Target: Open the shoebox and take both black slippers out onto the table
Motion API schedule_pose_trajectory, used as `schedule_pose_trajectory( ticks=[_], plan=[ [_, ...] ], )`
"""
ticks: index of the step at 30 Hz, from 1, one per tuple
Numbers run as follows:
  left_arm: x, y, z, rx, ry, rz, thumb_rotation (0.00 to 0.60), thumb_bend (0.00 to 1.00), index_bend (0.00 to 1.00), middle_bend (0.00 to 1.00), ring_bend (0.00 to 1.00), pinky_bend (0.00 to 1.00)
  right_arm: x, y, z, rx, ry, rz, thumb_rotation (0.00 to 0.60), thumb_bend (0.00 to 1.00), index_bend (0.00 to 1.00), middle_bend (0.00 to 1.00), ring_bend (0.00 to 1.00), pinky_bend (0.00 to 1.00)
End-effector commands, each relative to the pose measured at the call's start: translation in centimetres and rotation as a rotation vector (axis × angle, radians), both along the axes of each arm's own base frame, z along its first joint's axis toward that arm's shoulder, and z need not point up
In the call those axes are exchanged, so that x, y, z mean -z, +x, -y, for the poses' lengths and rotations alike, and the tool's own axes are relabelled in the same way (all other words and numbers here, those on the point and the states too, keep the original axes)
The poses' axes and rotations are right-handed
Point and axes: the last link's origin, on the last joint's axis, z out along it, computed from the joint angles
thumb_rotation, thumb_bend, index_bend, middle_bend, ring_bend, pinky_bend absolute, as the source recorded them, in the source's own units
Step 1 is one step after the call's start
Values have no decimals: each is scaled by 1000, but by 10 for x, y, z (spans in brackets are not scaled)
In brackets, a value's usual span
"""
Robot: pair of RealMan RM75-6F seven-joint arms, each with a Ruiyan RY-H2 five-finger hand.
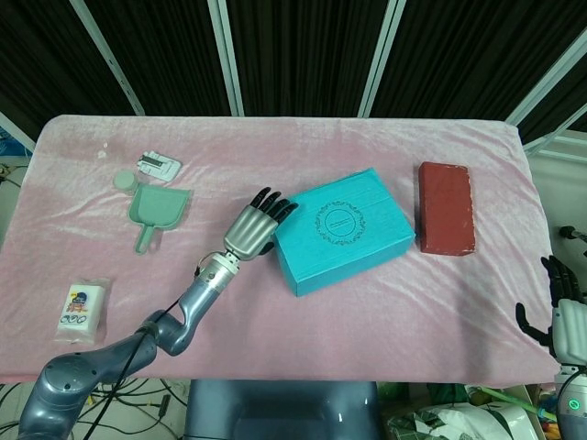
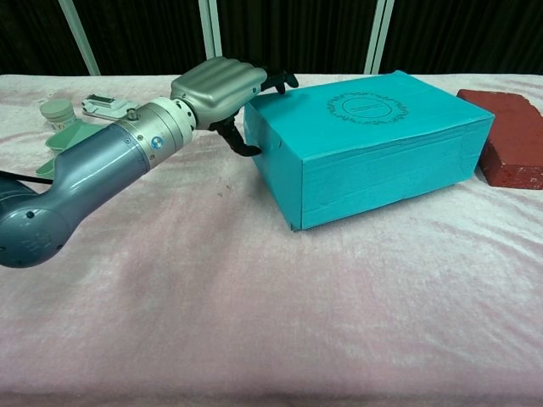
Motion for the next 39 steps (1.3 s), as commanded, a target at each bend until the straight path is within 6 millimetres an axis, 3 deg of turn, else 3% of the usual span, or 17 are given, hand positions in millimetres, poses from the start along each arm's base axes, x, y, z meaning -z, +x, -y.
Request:
schedule_pose_trajectory(
  ticks=[1, 6, 14, 20, 31, 36, 39],
  plan=[
    [3, 6, -1, 21, -5, 2, 600, 320, 189, 245, 135, 140, 1, 0, 0, 2, 5, 1, 600, 350, 0, 31, 10, 208],
    [5, 10, -2, 54, -1, 25, 600, 424, 253, 323, 224, 209, 0, -1, -1, 2, 7, 1, 600, 350, 0, 31, 10, 208],
    [5, 11, -5, 42, -8, 133, 600, 506, 293, 430, 352, 431, 0, 1, 0, -4, 15, 1, 600, 349, 0, 31, 10, 209],
    [-1, 8, -10, -108, -51, 449, 600, 531, 328, 487, 407, 533, -2, 4, 0, -11, 18, -3, 600, 349, 0, 31, 10, 208],
    [-3, -7, -19, -475, -199, 1127, 600, 554, 308, 486, 399, 556, -1, 7, -1, -16, 26, -4, 600, 350, 0, 31, 10, 208],
    [-10, -16, -26, -680, -312, 1445, 600, 573, 292, 441, 330, 520, -1, 8, -1, -23, 26, -6, 600, 349, 0, 31, 10, 208],
    [-19, -22, -29, -756, -367, 1541, 600, 580, 282, 386, 263, 469, -2, 10, 0, -30, 27, -8, 600, 350, 0, 31, 10, 208]
  ],
)
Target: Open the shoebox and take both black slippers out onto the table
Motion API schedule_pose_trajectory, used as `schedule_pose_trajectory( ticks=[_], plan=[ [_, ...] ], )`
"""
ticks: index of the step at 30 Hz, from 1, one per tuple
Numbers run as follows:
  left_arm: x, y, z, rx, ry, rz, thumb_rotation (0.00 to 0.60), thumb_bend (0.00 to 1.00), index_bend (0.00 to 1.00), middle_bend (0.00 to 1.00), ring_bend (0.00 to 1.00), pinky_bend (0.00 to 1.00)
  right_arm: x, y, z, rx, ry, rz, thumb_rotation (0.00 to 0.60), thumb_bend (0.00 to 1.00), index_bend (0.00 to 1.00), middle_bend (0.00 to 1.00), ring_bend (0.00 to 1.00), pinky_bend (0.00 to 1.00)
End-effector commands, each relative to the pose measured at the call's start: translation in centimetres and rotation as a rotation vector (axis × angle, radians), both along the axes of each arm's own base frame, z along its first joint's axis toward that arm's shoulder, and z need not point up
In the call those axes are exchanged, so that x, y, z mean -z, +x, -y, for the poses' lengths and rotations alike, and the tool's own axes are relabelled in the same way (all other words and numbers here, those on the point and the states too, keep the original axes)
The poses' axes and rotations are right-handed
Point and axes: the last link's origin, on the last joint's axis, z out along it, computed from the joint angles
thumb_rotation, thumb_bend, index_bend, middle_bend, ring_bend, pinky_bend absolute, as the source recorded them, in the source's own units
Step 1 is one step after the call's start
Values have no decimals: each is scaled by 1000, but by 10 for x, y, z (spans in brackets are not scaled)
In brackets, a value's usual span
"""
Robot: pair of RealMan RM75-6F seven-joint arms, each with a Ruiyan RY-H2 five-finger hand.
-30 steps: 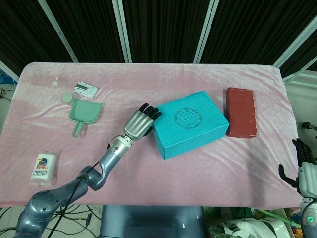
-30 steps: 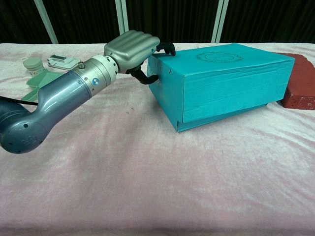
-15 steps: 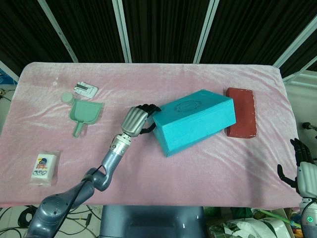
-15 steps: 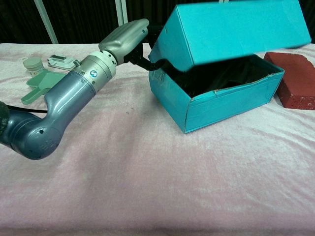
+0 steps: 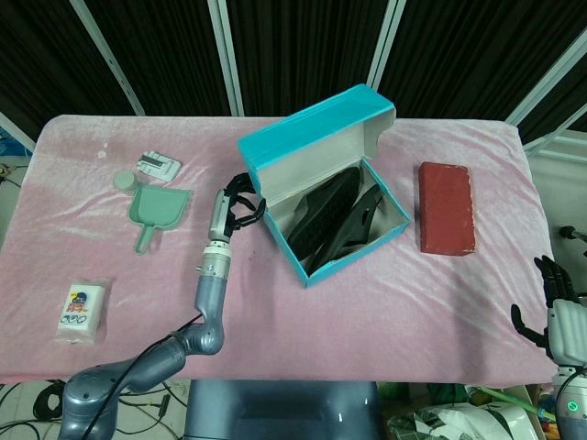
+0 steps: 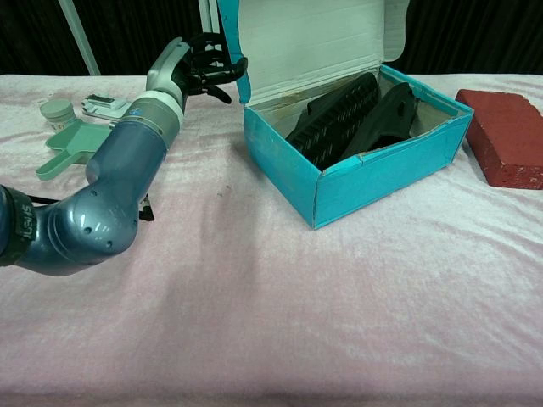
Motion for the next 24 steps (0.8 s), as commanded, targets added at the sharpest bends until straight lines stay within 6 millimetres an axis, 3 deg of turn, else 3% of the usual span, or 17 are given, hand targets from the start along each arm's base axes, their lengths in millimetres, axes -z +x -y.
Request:
schedule_pose_trajectory(
  ticks=[1, 5, 8, 10, 17, 24],
  plan=[
    [-18, -15, -8, -120, -105, 246, 600, 580, 264, 355, 233, 438, 0, 1, 1, -6, 1, -2, 600, 350, 0, 31, 10, 208],
    [-35, -25, -10, -146, -166, 323, 600, 524, 136, 234, 140, 376, -1, 4, 3, -20, 2, -7, 600, 349, 0, 30, 9, 208],
    [-45, -34, -8, -130, -183, 245, 600, 255, 23, 166, 71, 326, -1, 7, 5, -30, 0, -11, 600, 349, 0, 31, 9, 208],
    [-55, -45, -5, -105, -150, 105, 600, 182, 2, 147, 49, 308, -2, 9, 6, -40, -4, -15, 600, 349, 0, 31, 9, 208],
    [-90, -72, 19, -9, 58, -412, 600, 147, 43, 157, 80, 309, -2, 12, 10, -63, 2, -19, 600, 331, 0, 31, 10, 208],
    [-110, -65, 51, 160, 229, -714, 600, 147, 187, 257, 165, 334, 0, 13, 12, -75, 9, -14, 600, 330, 0, 31, 10, 208]
  ],
)
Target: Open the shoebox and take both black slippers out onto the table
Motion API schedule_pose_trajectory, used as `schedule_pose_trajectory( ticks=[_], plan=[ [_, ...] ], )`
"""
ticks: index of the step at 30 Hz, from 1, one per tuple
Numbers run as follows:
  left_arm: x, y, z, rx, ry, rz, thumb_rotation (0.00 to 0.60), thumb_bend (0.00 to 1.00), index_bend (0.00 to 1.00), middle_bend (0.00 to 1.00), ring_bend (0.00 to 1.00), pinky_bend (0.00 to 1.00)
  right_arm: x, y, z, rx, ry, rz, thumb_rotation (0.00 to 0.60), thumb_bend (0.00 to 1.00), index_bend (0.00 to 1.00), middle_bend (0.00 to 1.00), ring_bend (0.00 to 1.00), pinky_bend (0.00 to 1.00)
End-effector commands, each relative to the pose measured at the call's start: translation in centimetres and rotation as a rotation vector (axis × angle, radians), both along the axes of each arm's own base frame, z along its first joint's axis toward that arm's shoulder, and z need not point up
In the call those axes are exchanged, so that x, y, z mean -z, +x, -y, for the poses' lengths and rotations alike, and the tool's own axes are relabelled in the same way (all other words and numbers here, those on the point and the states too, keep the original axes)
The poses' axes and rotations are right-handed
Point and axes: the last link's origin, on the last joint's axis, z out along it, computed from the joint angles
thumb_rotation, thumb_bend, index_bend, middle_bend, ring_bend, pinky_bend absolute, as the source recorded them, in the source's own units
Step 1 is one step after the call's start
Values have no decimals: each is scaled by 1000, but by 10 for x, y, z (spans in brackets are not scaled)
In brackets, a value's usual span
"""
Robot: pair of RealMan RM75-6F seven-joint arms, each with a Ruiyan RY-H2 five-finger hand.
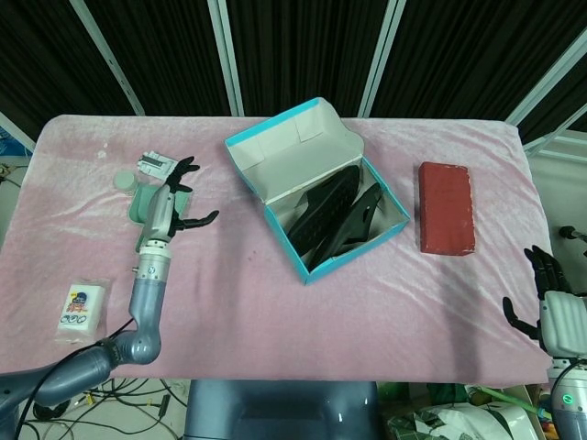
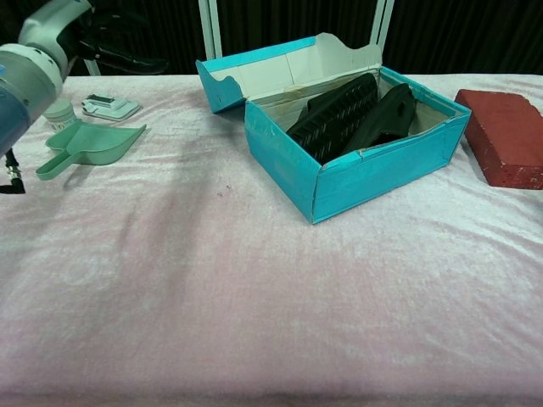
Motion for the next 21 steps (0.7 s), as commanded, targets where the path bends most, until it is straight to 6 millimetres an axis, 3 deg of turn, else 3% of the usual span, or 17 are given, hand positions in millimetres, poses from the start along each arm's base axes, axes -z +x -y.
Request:
schedule_pose_trajectory(
  ticks=[1, 4, 7, 10, 17, 21],
  plan=[
    [-11, 2, 26, 142, 56, -225, 600, 148, 199, 265, 167, 332, 1, 0, 0, -2, 2, 2, 600, 330, 0, 31, 10, 208],
    [-8, 11, 34, 249, 44, -363, 594, 270, 190, 281, 167, 285, 2, 0, -1, -5, 2, 5, 600, 330, 0, 31, 10, 208],
    [-2, 27, 39, 377, 33, -507, 468, 485, 187, 277, 167, 203, 3, -2, -4, -3, 4, 9, 600, 333, 0, 31, 10, 208],
    [6, 43, 40, 452, 21, -580, 405, 587, 218, 290, 163, 170, 2, -4, -7, 1, 0, 14, 600, 356, 0, 31, 10, 208],
    [39, 82, 36, 541, -76, -653, 174, 679, 237, 318, 163, 155, 0, -8, -15, 15, -16, 21, 600, 410, 0, 31, 10, 208],
    [56, 93, 32, 553, -132, -667, 114, 702, 236, 342, 163, 155, -1, -11, -18, 25, -22, 22, 600, 411, 0, 31, 10, 208]
  ],
)
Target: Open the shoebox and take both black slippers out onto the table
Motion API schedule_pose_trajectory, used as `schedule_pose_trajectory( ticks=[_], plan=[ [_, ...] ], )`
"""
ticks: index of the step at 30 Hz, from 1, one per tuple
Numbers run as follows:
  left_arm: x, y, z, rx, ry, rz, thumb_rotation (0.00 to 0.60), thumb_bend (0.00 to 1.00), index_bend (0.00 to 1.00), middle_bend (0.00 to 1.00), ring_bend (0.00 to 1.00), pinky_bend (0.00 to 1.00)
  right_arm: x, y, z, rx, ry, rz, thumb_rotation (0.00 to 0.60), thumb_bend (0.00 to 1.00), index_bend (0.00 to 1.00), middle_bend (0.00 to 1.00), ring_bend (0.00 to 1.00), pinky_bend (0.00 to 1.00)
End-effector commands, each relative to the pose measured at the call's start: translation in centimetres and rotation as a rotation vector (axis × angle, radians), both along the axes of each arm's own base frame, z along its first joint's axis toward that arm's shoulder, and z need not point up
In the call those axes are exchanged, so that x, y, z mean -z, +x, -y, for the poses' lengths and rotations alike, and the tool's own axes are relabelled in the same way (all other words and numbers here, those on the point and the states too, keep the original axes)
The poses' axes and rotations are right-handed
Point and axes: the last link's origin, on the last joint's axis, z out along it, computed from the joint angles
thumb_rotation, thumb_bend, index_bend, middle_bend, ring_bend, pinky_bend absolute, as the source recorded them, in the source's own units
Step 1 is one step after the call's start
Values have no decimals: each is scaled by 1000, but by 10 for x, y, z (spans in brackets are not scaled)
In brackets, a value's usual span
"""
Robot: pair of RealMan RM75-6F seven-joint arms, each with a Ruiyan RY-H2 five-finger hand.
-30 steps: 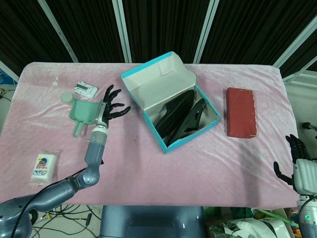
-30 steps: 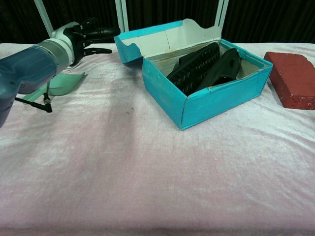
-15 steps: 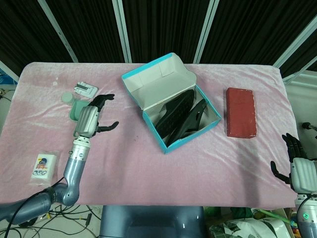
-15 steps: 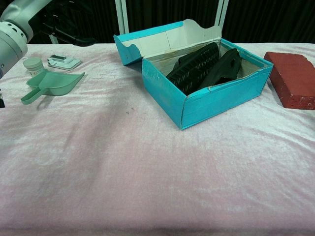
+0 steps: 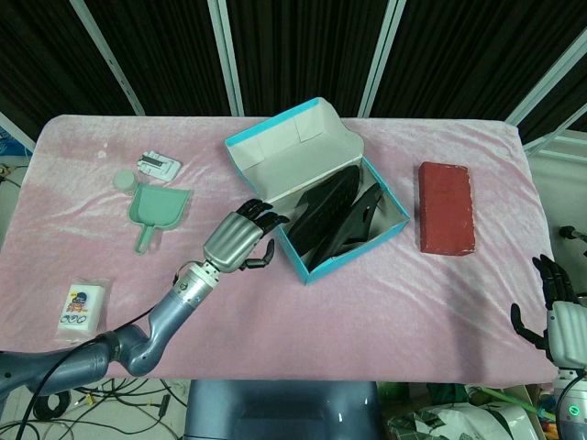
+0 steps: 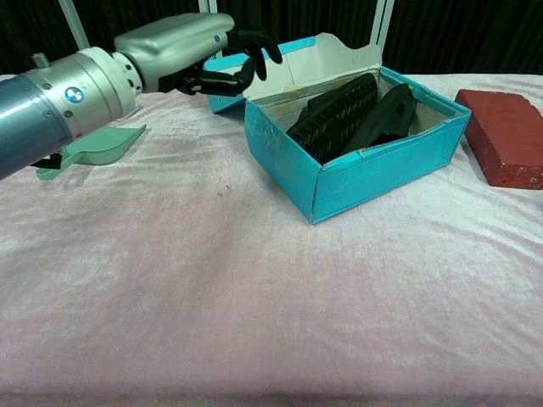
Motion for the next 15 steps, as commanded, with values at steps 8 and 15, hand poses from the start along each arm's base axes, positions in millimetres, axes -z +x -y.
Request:
schedule_pose_trajectory(
  ticks=[8, 15],
  plan=[
    [38, 21, -6, 6, -86, -53, 112, 710, 237, 346, 163, 153, -1, -3, -2, 12, -7, 5, 600, 411, 0, 31, 10, 208],
    [52, 26, 0, 35, -145, -91, 111, 712, 237, 377, 159, 133, 0, -4, -2, 19, -5, 7, 600, 411, 0, 31, 9, 208]
  ],
)
